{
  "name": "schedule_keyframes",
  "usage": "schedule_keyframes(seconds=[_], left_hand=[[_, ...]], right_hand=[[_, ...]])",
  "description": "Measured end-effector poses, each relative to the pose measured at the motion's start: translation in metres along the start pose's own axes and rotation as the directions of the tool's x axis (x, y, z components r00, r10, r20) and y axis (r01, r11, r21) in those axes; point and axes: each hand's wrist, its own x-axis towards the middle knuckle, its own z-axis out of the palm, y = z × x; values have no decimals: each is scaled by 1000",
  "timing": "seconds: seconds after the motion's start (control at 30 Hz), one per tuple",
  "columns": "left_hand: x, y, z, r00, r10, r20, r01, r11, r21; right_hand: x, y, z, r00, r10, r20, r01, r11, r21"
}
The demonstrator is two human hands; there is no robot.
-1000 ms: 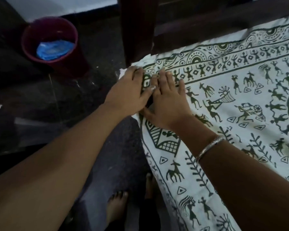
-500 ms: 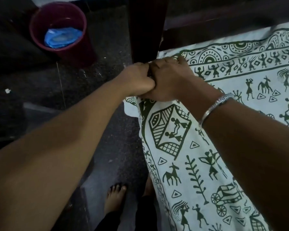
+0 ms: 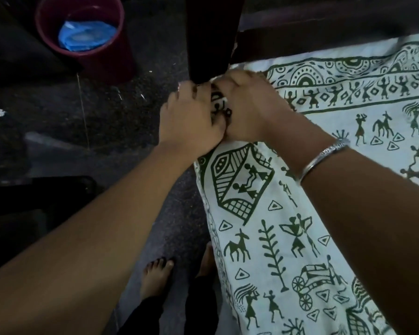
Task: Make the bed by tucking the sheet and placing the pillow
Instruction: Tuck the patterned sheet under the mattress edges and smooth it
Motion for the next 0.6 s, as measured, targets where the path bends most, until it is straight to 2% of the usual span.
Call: schedule_keyframes(seconds=[0.07, 0.17, 0.3, 0.43, 0.5, 0.6], left_hand=[[-4, -10, 2, 1000, -20, 13, 22, 984, -177], [-7, -25, 0, 996, 34, 86, -4, 943, -332], [2, -28, -9, 985, 162, 61, -146, 965, -216], [13, -17, -24, 991, 117, 64, -105, 981, -162], [9, -14, -28, 984, 170, 54, -163, 980, -113], [-9, -13, -22, 958, 287, 15, -285, 954, -93]], right_hand=[[0, -2, 0, 999, 29, -34, -28, 999, 46], [7, -2, -4, 996, 67, 62, -64, 997, -48], [19, -3, -11, 973, 141, 185, -114, 983, -146], [18, -2, -12, 970, 174, 168, -156, 981, -112], [7, -6, -3, 975, 194, 105, -187, 980, -71], [-24, -21, 16, 969, 220, -114, -227, 973, -44]])
